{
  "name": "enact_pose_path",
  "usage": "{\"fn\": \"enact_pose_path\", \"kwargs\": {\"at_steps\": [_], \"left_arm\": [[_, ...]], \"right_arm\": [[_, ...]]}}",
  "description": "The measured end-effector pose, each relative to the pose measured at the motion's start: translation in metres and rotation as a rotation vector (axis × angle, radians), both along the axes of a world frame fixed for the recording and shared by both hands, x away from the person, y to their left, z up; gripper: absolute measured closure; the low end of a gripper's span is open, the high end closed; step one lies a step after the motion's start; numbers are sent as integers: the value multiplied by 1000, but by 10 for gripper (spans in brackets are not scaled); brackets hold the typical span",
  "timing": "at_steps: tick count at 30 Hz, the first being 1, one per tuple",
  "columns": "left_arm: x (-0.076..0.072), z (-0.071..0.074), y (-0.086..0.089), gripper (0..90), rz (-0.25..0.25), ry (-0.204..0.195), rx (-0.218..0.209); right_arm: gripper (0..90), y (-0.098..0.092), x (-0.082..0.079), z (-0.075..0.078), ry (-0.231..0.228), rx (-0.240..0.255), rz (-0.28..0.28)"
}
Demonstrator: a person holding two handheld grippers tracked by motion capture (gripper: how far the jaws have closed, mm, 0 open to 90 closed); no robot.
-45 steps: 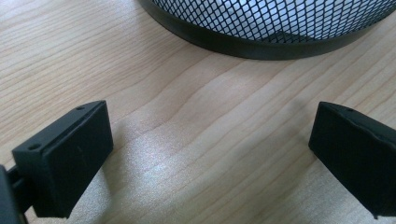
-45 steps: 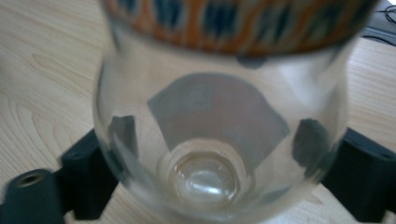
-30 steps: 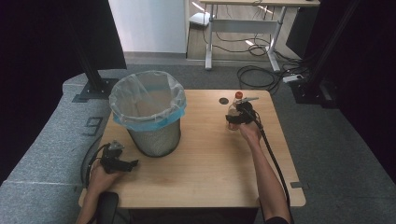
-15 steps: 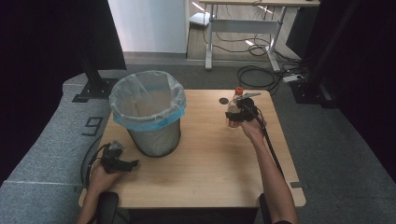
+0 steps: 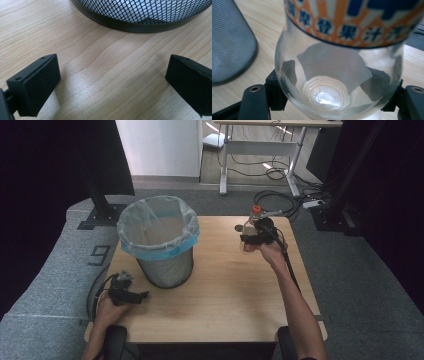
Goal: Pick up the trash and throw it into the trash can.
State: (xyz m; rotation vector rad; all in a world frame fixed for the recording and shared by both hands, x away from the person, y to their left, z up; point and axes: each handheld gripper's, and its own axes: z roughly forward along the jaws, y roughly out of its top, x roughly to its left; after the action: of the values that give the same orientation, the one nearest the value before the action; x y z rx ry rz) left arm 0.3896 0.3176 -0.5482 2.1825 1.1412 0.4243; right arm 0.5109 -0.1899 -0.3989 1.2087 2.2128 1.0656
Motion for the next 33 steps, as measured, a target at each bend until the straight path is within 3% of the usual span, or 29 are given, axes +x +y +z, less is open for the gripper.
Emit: {"fn": "enact_pose_path", "kwargs": {"at_steps": [33], "left_arm": [[1, 0, -2, 0, -9, 1, 0]], "right_arm": [[277, 50, -9, 102, -22, 52, 156]]}}
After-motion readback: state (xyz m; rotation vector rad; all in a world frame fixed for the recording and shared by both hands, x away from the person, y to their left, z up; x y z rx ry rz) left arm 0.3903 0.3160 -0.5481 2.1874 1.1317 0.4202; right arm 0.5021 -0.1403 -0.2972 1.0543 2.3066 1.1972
